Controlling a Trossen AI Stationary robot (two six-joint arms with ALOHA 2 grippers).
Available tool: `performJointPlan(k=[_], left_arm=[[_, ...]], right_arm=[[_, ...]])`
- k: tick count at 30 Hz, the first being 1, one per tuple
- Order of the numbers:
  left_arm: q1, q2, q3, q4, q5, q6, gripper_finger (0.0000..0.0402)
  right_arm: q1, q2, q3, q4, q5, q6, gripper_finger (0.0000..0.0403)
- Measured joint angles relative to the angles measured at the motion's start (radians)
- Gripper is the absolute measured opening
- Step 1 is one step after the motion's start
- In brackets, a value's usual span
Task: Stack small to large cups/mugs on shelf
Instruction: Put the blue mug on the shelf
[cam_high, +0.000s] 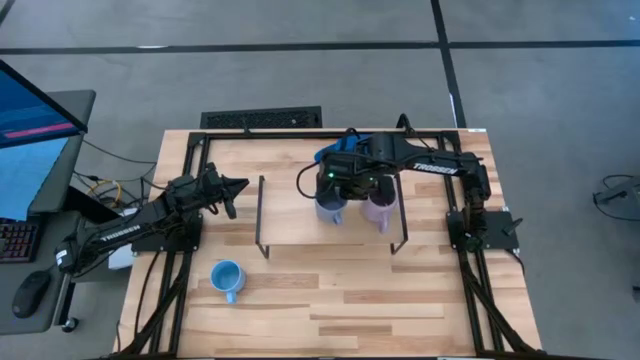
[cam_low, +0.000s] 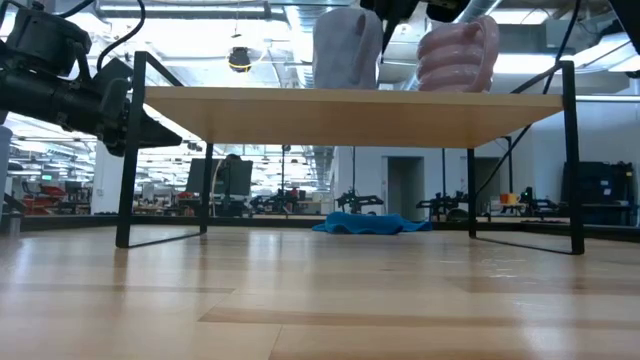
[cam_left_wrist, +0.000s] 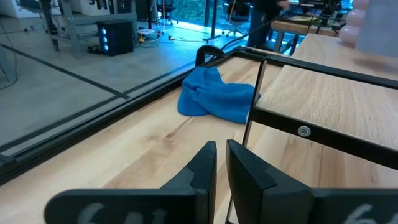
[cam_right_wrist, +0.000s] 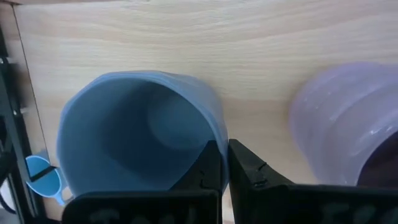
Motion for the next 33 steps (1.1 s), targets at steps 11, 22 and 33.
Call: performJointPlan(k=[11, 22, 33], left_arm=[[0.000, 0.000, 0.000, 0.000, 0.001, -0.017, 0.0027], [0.000, 0.000, 0.000, 0.000, 0.002, -0.048, 0.0027], [0.000, 0.000, 0.000, 0.000, 0.002, -0.051, 0.0027]], right_arm=[[0.020, 0.000, -0.034, -0.001, -0.010, 0.048, 0.0020], [0.025, -0.001, -0.034, 0.000, -0.004, 0.066, 0.0020], [0.041, -0.001, -0.034, 0.000, 0.050, 0.082, 0.0020]])
